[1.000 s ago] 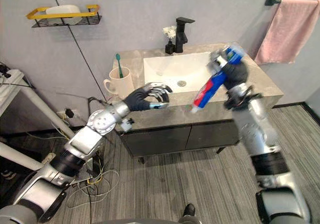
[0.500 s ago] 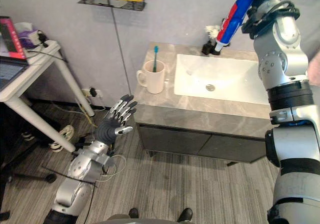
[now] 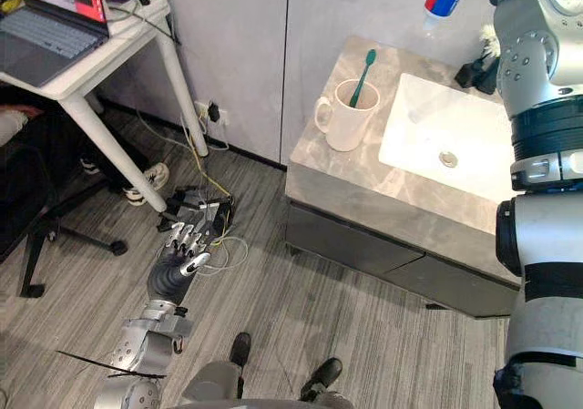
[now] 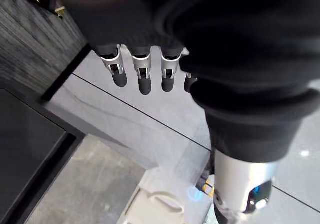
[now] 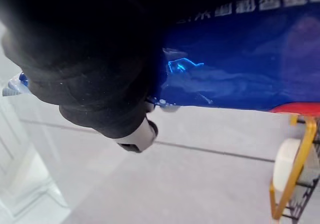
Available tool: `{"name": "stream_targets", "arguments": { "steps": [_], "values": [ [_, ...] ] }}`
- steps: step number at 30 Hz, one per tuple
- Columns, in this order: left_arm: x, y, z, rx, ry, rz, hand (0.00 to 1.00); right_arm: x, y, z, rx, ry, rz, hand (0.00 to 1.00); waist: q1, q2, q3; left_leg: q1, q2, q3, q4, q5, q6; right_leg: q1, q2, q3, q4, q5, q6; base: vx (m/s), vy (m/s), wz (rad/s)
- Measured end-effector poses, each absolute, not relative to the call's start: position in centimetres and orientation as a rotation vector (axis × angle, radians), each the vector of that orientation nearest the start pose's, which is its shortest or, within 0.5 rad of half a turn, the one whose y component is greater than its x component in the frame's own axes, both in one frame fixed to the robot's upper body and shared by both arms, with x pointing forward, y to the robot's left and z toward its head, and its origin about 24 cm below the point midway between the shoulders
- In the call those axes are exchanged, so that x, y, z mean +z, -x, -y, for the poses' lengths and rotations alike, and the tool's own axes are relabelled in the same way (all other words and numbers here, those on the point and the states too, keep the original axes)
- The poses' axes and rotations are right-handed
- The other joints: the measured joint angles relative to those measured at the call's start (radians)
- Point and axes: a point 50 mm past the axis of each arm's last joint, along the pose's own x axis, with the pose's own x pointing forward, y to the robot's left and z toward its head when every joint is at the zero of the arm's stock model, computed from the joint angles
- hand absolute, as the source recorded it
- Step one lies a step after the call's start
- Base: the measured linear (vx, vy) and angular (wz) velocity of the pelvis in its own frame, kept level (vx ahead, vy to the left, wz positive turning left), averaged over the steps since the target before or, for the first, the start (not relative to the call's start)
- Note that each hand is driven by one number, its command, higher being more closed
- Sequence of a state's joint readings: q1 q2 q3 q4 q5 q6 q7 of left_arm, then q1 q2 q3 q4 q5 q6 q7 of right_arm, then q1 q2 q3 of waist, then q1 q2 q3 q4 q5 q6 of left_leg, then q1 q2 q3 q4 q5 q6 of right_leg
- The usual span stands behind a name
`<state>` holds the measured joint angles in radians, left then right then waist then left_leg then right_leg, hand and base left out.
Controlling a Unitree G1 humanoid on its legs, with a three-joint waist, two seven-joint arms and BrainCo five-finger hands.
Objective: Organize washtable
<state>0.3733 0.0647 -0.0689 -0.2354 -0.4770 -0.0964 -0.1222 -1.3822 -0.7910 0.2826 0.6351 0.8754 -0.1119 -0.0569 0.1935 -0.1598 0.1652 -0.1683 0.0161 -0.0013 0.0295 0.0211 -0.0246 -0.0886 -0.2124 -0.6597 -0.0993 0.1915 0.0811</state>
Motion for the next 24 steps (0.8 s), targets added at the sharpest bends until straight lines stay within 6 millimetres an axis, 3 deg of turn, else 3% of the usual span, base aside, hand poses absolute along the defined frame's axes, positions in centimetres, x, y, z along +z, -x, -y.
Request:
{"name": "stream_targets", "arguments": {
  "steps": [5, 12, 24],
  "values": [
    [2.6, -17.9, -16.1, -0.03, 0.404, -0.026, 0.0, 39.9, -35.5, 21.4, 0.096, -0.133, 0.788, 1.0, 0.002, -0.008, 0.008, -0.009, 0.001, -0.004, 0.001, -0.001, 0.0, -0.006, 0.0, 0.0, 0.0, 0.0, 0.0, 0.03, 0.018, 0.02],
    [1.9, -17.9, -15.7, -0.024, 0.391, -0.06, 0.0, 38.2, -35.0, 19.9, 0.136, -0.34, 0.85, 1.0, -0.003, -0.011, 0.021, -0.008, 0.002, 0.003, 0.002, -0.003, 0.001, -0.008, 0.001, 0.006, 0.0, 0.0, 0.0, 0.0, 0.0, 0.0],
    [2.0, -18.1, -15.0, -0.043, 0.382, -0.063, 0.0, 38.7, -33.1, 19.9, 0.144, -0.457, 0.988, 1.0, -0.013, -0.017, 0.035, -0.016, 0.005, 0.009, 0.003, -0.003, 0.001, -0.016, 0.003, 0.008, 0.0, 0.0, 0.0, 0.0, 0.0, 0.0]
  ]
}}
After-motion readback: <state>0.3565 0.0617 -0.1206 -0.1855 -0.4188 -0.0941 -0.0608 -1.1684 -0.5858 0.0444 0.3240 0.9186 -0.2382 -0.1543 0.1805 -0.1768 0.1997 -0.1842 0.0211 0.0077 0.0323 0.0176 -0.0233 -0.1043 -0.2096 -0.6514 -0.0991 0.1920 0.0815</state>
